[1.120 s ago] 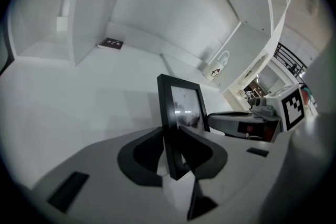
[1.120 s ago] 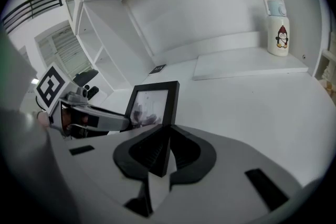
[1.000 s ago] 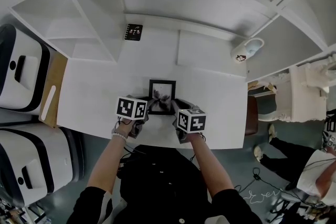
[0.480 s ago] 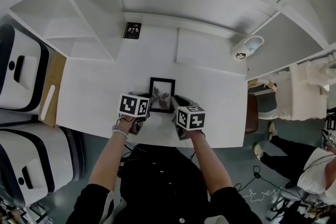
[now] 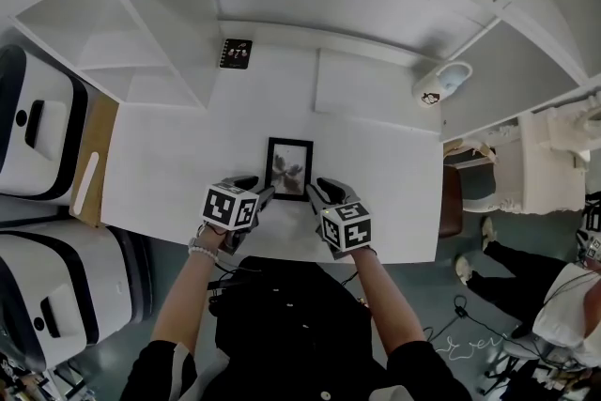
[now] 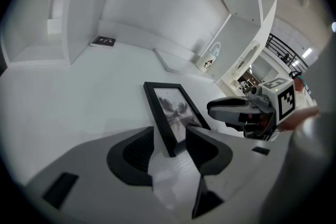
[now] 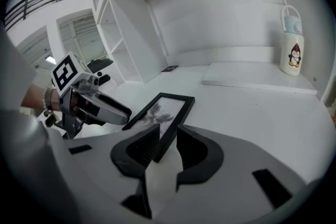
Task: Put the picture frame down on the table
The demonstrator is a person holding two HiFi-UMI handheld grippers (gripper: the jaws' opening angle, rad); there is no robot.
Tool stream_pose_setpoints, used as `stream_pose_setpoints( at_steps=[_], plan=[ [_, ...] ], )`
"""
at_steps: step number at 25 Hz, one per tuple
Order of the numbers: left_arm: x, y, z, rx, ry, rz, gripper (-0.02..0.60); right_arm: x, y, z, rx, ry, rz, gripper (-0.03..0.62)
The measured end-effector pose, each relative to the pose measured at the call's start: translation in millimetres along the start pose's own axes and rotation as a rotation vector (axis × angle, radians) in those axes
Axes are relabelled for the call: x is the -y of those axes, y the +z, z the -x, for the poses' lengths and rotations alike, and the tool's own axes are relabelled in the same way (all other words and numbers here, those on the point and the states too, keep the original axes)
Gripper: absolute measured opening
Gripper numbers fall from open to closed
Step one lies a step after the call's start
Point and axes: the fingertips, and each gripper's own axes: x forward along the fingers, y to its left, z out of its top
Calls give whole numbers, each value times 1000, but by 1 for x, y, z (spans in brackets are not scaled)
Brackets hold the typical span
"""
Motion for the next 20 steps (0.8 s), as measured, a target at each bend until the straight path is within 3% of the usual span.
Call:
stream_pose_setpoints(
  at_steps=[4, 16, 20],
  plan=[
    [5, -16, 1, -26, 2, -26, 175, -11, -17, 4, -40, 22, 41, 86],
    [6, -28, -4, -18, 23, 36, 173, -17, -40, 2, -127, 30, 34, 86],
    [2, -25, -3, 0, 63, 34, 132, -19, -36, -5, -135, 28, 45, 66]
  ],
)
